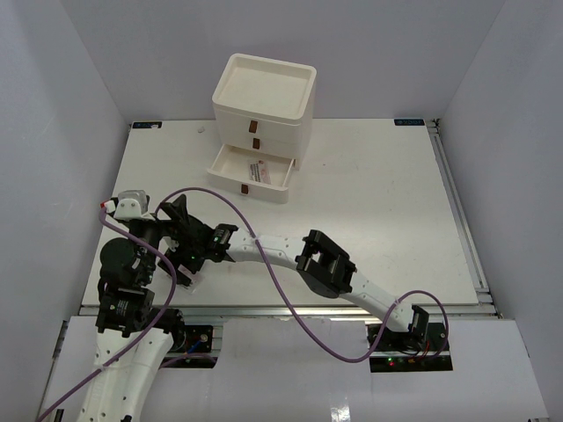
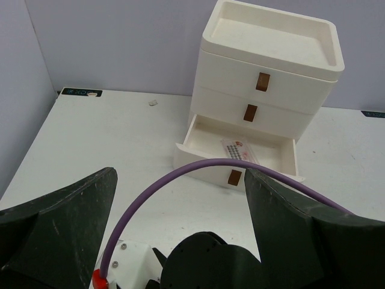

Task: Organize the makeup

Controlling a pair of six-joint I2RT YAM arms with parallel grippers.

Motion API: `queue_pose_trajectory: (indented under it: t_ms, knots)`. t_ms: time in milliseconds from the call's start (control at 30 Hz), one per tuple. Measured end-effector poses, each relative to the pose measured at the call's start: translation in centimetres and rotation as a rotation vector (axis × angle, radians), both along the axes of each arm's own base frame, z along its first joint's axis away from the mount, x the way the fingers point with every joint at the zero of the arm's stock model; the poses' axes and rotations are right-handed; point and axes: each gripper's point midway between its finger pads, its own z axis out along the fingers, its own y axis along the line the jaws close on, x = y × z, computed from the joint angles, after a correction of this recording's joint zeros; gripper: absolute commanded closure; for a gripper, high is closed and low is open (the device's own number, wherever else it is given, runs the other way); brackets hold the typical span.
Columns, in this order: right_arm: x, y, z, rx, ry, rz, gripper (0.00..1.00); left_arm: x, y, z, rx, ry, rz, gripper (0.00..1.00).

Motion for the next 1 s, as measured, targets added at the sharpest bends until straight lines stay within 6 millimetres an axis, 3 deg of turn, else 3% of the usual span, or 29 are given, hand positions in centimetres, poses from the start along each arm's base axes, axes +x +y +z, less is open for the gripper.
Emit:
queue_pose_trajectory:
  t_ms: [333,533,700,1000]
  knots:
    - [-1.4,0.4,-0.3,-0.023,-0.061,-0.032,0.10,0.0,-0.1,0.1,-0.001,-0.004,-0.004,0.02]
    - [-0.6,-0.1,-1.3,-0.063,-0.188,-0.078,0.02,0.0,-0.1,0.1,0.000,-0.004,-0.004,0.02]
    - [0.0,-0.6,-1.2,-0.063,-0.247,-0.099,0.25,-0.1,-0.1,0.1,-0.001,-0.007,-0.004,0.02]
    - [2.0,-3.0,-1.2,-0.075,-0.243,-0.070,0.78,-0.2,-0.2,0.2,-0.002,-0.013,-0.009,0.02]
